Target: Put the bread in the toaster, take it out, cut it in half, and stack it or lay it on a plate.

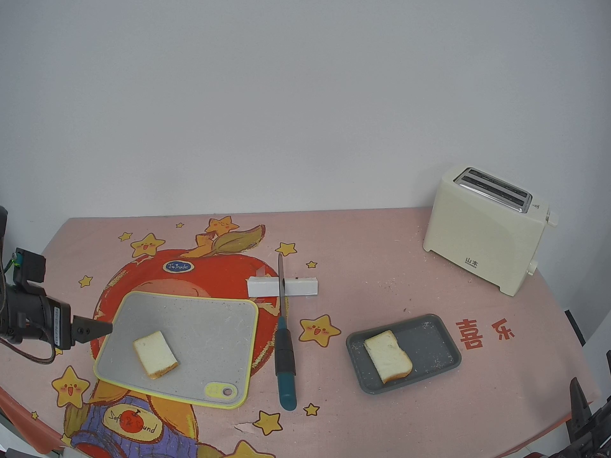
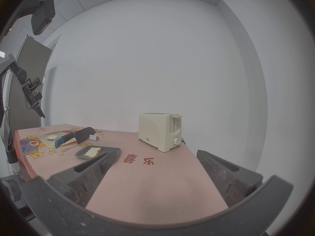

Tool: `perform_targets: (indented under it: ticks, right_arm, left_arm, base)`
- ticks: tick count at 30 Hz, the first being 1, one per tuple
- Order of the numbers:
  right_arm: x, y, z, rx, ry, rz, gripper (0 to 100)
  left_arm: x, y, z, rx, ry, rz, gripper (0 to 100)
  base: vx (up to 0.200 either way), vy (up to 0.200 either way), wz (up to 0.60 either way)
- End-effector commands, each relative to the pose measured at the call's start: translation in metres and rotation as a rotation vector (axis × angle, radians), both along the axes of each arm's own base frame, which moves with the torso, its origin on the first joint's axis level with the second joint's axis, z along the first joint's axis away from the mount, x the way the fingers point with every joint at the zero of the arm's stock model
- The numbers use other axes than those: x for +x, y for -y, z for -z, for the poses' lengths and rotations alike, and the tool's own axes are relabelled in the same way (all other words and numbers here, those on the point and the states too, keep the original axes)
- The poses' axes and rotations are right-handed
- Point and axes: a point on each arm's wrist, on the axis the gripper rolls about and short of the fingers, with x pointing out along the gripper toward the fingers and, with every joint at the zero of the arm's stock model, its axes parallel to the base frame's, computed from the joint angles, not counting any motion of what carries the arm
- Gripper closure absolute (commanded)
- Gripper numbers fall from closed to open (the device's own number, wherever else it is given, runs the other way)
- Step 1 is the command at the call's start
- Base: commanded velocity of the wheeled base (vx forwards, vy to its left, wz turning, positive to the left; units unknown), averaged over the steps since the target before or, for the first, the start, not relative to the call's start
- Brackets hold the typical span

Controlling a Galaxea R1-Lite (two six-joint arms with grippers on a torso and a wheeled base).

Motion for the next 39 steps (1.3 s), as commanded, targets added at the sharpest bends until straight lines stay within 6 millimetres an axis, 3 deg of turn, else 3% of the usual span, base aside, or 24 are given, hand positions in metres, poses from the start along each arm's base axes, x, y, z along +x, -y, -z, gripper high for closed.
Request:
perform_targets:
  ticks: [1, 20, 39]
  right_arm:
    - [0.001, 0.0, 0.004, -0.001, -0.011, 0.0, 0]
    - [0.001, 0.0, 0.004, -0.001, -0.011, 0.0, 0]
    - [0.001, 0.0, 0.004, -0.001, -0.011, 0.0, 0]
  left_arm:
    - [0.026, 0.0, 0.03, -0.001, -0.085, -0.006, 0]
    - [0.073, 0.006, 0.089, 0.043, -0.141, -0.046, 0]
    - [0.073, 0.006, 0.085, 0.046, -0.111, -0.066, 0]
  base:
    - [0.0, 0.0, 0.0]
    - [0.0, 0.0, 0.0]
    - [0.0, 0.0, 0.0]
